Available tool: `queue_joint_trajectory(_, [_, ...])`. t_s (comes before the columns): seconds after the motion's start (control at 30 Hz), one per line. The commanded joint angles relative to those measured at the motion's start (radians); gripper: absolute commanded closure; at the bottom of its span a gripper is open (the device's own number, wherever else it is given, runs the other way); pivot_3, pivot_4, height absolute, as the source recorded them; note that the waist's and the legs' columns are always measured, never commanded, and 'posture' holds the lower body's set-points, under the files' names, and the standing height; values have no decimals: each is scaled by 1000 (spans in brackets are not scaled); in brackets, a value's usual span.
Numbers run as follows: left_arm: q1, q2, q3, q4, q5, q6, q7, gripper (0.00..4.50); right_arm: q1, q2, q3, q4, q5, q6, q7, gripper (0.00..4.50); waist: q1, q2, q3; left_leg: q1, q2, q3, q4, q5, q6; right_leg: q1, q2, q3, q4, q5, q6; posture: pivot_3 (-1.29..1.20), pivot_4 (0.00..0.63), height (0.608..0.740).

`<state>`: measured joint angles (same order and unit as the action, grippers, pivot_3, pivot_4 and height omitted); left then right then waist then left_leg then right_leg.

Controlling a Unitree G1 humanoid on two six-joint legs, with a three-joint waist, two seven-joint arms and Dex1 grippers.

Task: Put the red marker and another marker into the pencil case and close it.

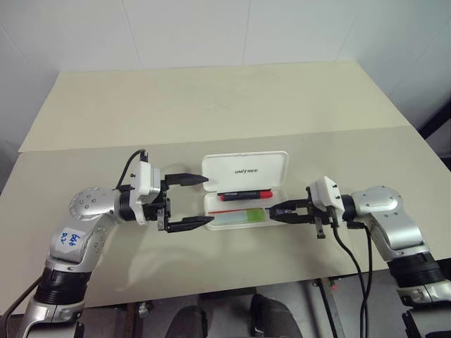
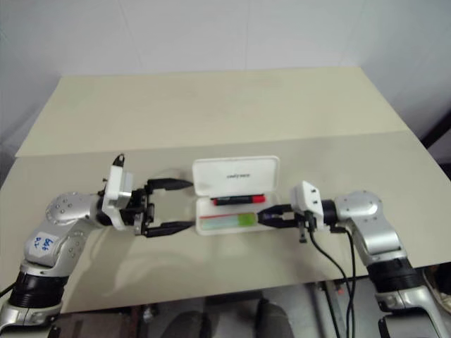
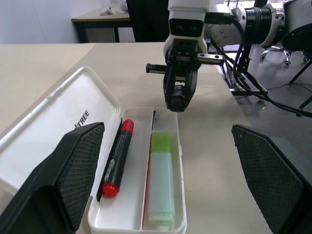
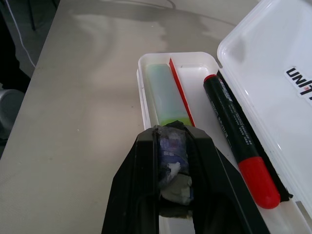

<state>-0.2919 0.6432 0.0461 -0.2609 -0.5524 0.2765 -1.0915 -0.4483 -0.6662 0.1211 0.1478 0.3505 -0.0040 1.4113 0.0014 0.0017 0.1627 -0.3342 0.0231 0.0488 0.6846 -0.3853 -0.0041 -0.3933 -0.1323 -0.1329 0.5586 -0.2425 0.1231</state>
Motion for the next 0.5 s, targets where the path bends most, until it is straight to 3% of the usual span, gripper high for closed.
queue_joint_trajectory(0.03, [12,15,37,-53,-10,-9,15,0,-31,13,9,43,-13,-40,33,4100,1,0,0,0,0,0,0,0,0,0,0,0,0,0,0,0,150,740])
queue_joint_trajectory(0.33, [19,14,44,-60,-8,-9,33,0,-90,27,20,197,-48,-92,69,4100,-2,0,0,0,0,0,0,0,0,0,0,0,0,0,0,0,150,740])
queue_joint_trajectory(0.5, [10,11,39,-62,-6,-10,41,0,-131,52,13,289,-81,-155,49,2381,-3,0,0,1,0,1,0,0,0,0,0,0,0,0,0,0,150,740])
